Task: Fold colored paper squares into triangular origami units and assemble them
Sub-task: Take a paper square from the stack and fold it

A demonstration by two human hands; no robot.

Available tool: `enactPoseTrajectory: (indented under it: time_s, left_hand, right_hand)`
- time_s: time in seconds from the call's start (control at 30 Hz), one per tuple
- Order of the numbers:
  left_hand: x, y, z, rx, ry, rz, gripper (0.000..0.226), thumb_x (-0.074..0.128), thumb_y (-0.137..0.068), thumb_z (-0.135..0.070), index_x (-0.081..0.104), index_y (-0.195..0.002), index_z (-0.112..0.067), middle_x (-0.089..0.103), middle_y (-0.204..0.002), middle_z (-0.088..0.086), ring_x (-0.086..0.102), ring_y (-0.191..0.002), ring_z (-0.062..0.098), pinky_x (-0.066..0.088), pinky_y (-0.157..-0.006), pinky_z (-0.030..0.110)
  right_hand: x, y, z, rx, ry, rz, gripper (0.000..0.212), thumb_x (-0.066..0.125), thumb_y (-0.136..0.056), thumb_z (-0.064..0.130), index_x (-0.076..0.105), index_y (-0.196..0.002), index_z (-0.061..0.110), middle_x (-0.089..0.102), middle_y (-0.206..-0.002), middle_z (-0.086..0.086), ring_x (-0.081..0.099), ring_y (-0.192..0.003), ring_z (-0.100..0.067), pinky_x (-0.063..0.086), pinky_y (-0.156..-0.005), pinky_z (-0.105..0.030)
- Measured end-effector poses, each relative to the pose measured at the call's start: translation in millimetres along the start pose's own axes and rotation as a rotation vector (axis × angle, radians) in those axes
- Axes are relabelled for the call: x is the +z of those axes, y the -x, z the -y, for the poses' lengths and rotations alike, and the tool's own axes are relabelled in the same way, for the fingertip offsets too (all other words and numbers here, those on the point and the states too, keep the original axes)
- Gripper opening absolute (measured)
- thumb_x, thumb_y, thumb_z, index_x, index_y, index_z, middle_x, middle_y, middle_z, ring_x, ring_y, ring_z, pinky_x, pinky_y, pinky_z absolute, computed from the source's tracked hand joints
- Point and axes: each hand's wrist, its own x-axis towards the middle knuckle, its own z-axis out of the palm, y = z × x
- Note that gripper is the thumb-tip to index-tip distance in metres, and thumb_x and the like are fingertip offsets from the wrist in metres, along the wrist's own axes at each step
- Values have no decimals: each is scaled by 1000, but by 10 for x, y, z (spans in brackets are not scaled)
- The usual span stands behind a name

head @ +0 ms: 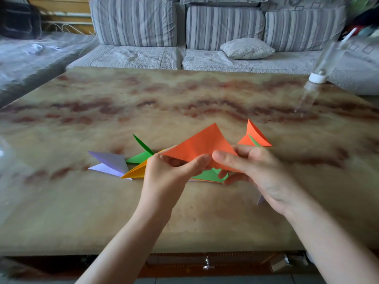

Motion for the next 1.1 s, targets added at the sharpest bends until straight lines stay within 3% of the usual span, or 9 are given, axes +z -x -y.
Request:
enactPoseTrajectory:
  time_s: [0.1, 0.3, 0.67, 0.87, 1.1]
  left_hand:
    - [10, 1, -1, 30, -18, -33, 13, 77, -70, -5, 69, -62, -11, 69, -55, -6, 59, -52, 0, 47, -54, 10]
    - [4, -4, 3, 33, -14, -15, 11, 78, -70, -4, 69, -64, -9, 69, -56, -6, 59, -53, -1, 45, -53, 11]
    - [-36, 16, -43, -7, -16, 13, 16, 76, -71, -3, 66, -61, -9, 62, -48, -7, 55, -46, -2, 40, -48, 8]
    - [-65, -8, -73, 8, -14, 9, 13, 76, -70, -4, 66, -64, -9, 63, -49, -6, 55, -45, -1, 40, -49, 8]
    - [-99, -44, -75, 13, -17, -36, 14, 78, -70, -7, 67, -62, -10, 64, -50, -4, 55, -48, 2, 42, -51, 10]
  right_hand:
    - [-5, -5, -21, 8, 32, 20, 36, 75, -57, 32, 74, -83, 6, 71, -72, -6, 64, -66, -15, 52, -62, -28]
    - [-16, -9, -30, 21, 1, 65, 27, 74, -59, 25, 74, -80, 8, 72, -74, -8, 64, -67, -18, 52, -64, -28]
    - [42, 4, -9, -5, -17, 122, 19, 72, -60, 23, 74, -75, 12, 72, -69, -8, 61, -61, -14, 49, -59, -19]
    - [40, -16, -31, 40, -68, 112, 30, 72, -60, 24, 74, -84, 6, 73, -78, -11, 64, -74, -25, 50, -67, -28]
    - [40, -2, -31, 49, -128, 28, 23, 72, -57, 22, 74, -74, 8, 70, -65, -8, 63, -59, -15, 49, -61, -23]
